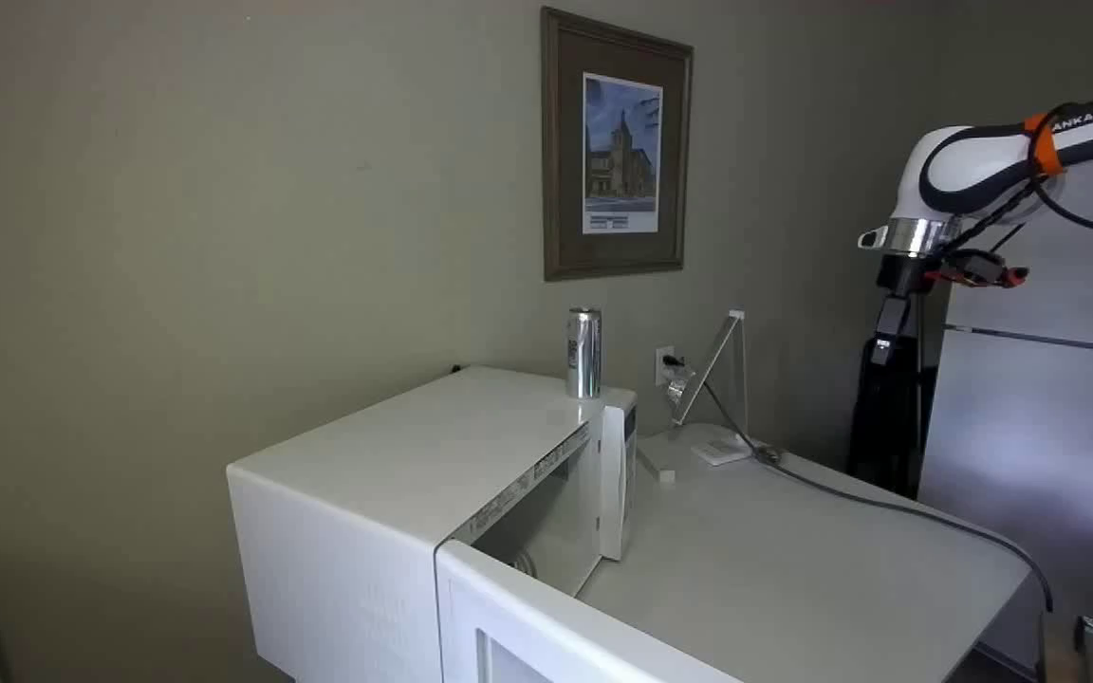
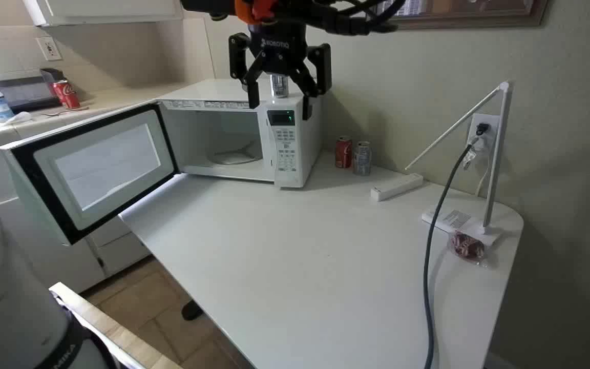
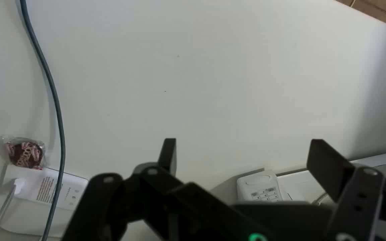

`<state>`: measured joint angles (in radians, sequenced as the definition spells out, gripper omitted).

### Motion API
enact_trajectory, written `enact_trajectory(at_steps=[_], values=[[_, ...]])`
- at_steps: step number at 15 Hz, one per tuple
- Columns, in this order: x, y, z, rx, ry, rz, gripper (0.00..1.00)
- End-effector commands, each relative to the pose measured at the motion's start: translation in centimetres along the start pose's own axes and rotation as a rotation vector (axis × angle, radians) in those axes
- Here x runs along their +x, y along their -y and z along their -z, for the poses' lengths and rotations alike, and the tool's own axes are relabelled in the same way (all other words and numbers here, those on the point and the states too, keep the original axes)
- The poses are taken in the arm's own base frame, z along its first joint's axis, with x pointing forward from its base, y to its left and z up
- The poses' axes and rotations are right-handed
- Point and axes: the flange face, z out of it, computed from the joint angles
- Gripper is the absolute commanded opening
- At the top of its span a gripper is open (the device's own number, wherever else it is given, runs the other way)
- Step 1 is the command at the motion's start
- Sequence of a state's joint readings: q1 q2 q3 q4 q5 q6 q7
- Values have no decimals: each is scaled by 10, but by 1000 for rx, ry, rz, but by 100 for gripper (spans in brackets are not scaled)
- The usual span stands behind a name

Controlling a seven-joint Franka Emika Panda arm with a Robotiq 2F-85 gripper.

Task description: Close the door to the microwave

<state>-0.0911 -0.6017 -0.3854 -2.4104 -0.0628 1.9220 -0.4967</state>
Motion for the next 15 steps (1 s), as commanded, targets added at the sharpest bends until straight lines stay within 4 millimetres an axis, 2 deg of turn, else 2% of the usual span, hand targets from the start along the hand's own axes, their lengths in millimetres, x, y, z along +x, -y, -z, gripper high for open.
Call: enact_trajectory(at_steps=[1,9,10,13,14,15], values=[[0,0,1,1,1,0,100],[0,0,1,1,1,0,100],[11,6,6,-5,15,27,100],[40,42,19,-38,21,119,100],[52,61,23,-44,21,159,100],[67,88,27,-46,5,207,100]])
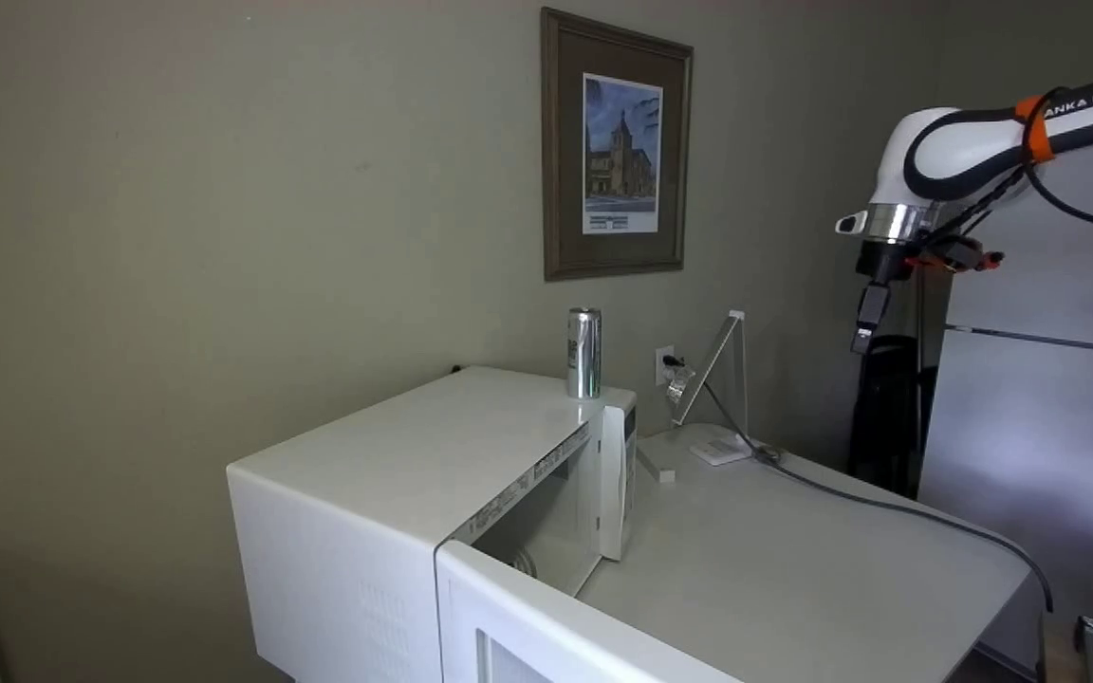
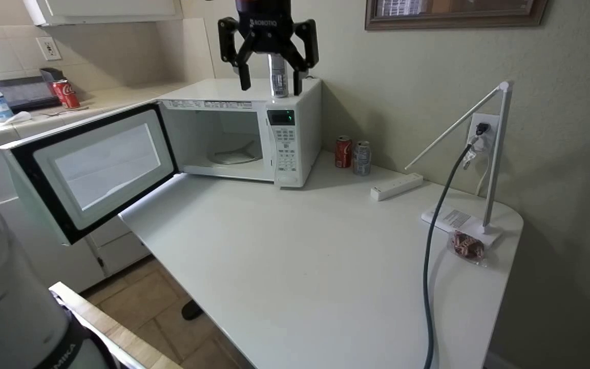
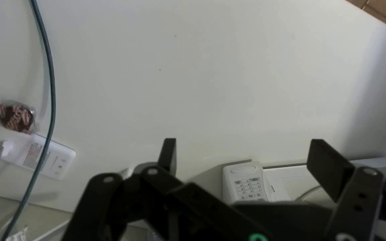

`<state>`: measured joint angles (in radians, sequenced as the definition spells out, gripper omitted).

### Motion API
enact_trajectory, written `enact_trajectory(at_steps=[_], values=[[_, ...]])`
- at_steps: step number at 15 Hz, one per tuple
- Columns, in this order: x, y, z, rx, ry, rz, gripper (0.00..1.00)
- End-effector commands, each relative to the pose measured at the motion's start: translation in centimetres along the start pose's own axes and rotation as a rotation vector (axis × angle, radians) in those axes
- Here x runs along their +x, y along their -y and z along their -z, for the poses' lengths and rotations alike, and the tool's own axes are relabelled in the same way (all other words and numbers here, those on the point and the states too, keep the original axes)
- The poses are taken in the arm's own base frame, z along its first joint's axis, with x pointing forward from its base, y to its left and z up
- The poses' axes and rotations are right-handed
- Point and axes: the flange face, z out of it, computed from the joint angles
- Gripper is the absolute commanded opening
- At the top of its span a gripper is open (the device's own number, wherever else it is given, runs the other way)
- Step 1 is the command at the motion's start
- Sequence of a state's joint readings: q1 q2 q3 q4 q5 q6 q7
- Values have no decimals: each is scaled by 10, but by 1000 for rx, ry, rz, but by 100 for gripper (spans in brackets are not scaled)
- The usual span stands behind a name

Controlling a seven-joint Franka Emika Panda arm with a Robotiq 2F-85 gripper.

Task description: Close the door to the microwave

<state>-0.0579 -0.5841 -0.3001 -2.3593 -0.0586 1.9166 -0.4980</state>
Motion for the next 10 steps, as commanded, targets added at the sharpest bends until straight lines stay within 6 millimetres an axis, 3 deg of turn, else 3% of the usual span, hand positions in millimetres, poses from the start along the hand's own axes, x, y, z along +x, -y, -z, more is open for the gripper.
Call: enact_trajectory(at_steps=[1,6,10], values=[[53,64,17,-4,4,140,100],[127,188,28,77,-18,402,100],[169,282,29,46,30,619,100]])
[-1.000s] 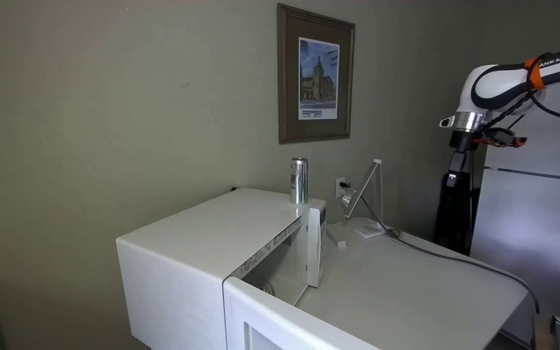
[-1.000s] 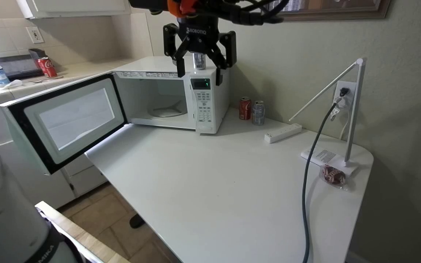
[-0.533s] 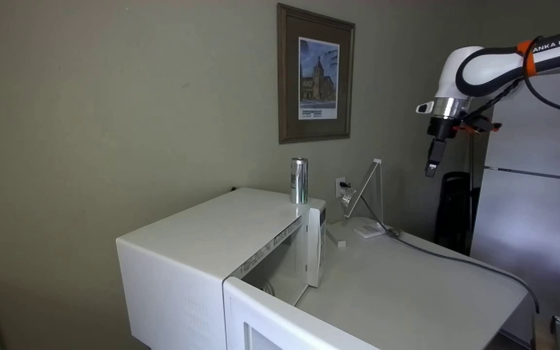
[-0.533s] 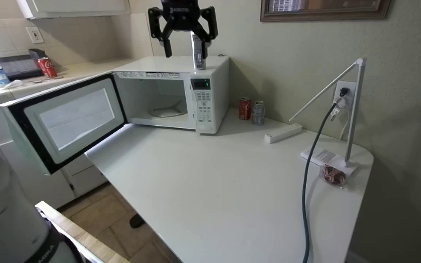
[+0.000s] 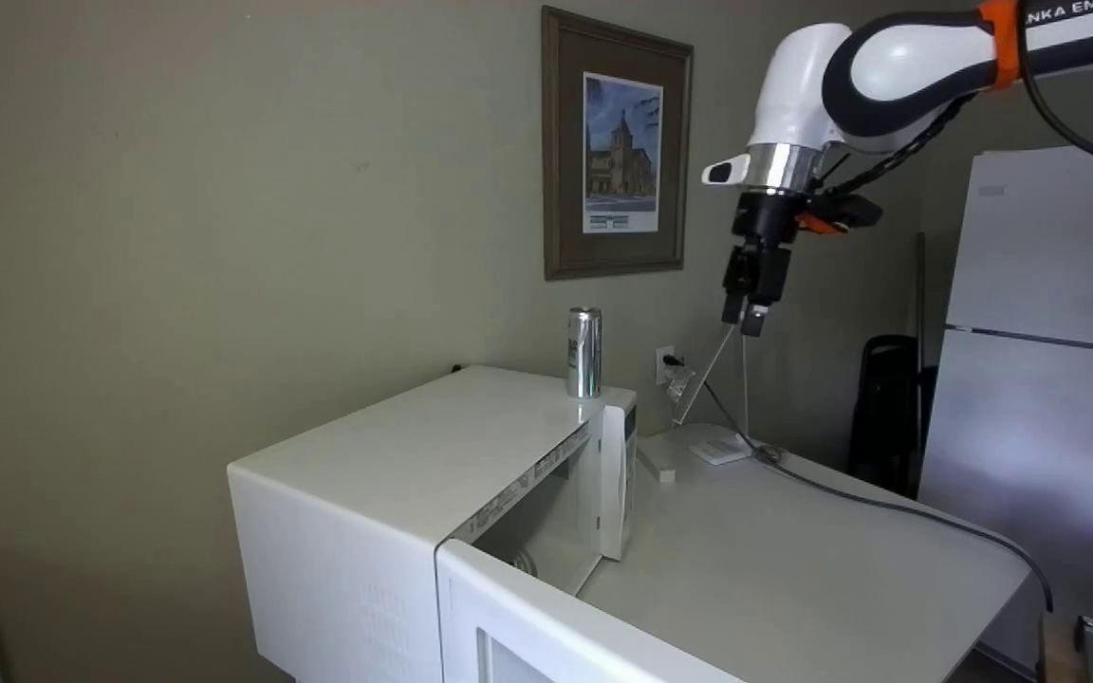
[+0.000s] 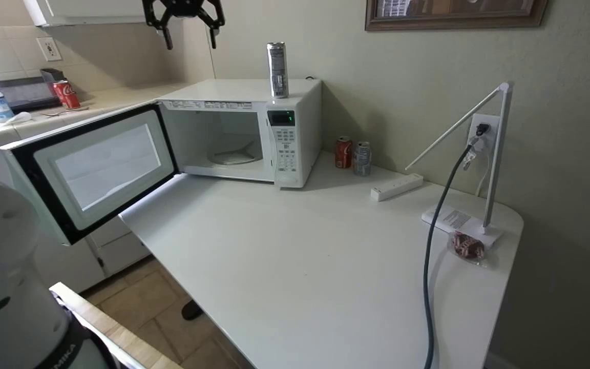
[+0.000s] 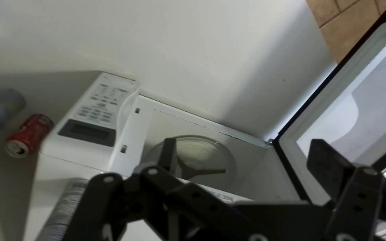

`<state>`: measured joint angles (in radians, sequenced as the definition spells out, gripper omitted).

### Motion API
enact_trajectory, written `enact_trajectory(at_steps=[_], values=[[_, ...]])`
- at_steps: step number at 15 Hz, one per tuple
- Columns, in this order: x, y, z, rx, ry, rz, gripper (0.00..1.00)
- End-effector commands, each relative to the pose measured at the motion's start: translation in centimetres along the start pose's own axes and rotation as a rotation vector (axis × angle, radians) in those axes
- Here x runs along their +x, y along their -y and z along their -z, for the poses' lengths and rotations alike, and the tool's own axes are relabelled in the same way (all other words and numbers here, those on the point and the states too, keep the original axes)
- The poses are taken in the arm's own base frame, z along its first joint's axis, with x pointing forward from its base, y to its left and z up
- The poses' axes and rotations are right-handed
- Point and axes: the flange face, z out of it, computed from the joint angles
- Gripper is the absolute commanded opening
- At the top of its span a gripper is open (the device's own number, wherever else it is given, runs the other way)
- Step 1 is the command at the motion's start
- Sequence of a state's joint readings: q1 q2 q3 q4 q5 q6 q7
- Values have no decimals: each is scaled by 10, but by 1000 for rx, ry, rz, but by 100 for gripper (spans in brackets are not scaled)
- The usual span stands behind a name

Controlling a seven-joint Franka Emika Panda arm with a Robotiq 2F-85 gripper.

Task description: Close the door to the microwave

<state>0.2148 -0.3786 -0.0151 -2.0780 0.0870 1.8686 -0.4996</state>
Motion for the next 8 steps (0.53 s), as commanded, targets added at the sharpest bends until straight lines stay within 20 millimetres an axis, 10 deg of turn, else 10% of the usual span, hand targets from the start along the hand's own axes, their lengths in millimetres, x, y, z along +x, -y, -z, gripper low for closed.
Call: enact_trajectory(at_steps=[1,2,8], values=[[66,39,-2,4,61,187,100],[38,30,-1,0,23,99,100],[44,27,-1,-4,22,91,100]])
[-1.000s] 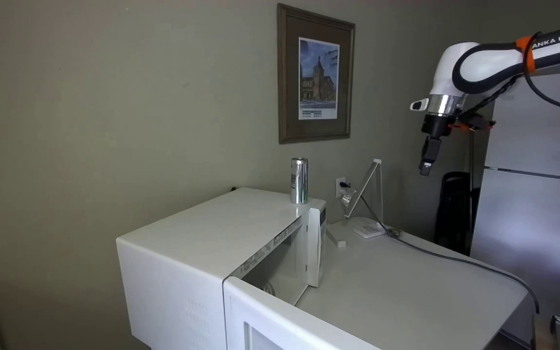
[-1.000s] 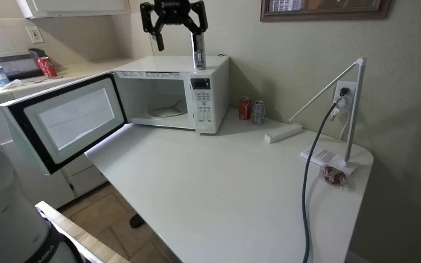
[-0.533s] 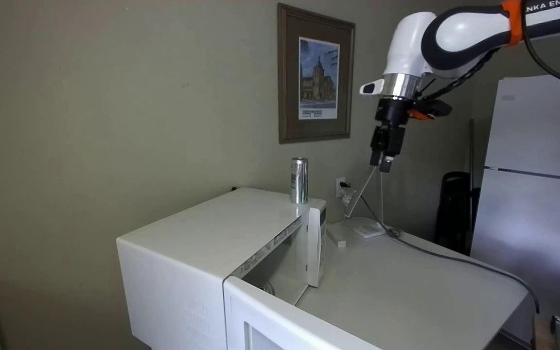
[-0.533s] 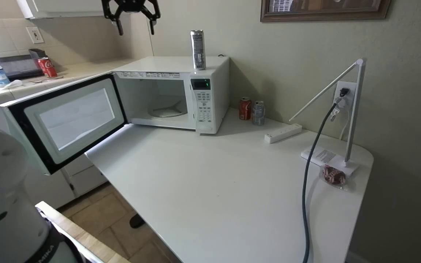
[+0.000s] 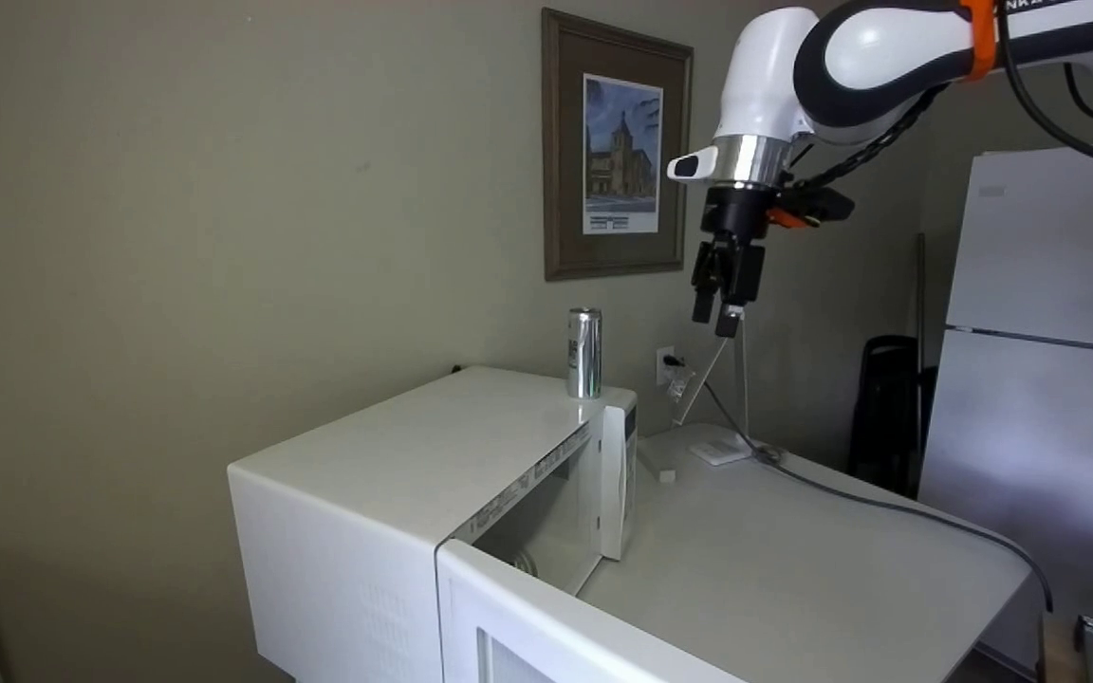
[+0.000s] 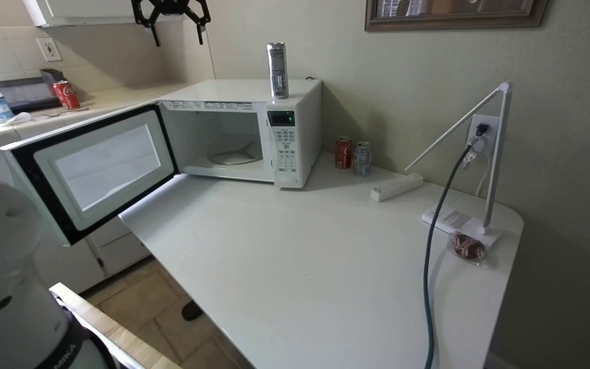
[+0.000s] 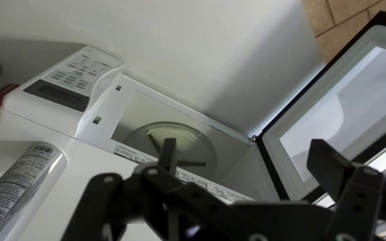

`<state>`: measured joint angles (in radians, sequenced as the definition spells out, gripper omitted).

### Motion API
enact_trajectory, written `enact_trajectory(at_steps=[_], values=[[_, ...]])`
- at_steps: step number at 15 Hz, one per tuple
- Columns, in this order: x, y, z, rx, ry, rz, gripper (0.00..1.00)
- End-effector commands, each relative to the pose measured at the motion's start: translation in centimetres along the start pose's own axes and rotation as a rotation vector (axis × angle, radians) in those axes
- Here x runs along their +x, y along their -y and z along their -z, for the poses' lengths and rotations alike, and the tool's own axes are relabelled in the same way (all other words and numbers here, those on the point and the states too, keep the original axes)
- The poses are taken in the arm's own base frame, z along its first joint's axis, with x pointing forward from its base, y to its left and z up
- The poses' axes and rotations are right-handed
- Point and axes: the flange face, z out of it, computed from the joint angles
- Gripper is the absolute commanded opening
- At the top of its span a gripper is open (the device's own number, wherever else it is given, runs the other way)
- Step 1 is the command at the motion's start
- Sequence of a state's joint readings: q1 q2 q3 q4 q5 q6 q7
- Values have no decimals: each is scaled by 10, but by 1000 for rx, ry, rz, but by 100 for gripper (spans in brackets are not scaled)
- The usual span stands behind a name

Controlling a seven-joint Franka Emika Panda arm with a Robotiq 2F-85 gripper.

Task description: Close the door to the microwave

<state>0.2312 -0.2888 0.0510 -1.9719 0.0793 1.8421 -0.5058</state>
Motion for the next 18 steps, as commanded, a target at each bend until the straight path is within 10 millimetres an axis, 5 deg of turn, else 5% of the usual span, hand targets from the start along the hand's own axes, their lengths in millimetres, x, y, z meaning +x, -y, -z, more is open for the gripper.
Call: enact_trajectory(at_steps=[1,5,10,18], values=[[0,0,1,0,0,0,100],[48,17,-27,103,29,166,100],[117,79,-69,248,10,369,100],[174,163,-97,507,15,672,100]])
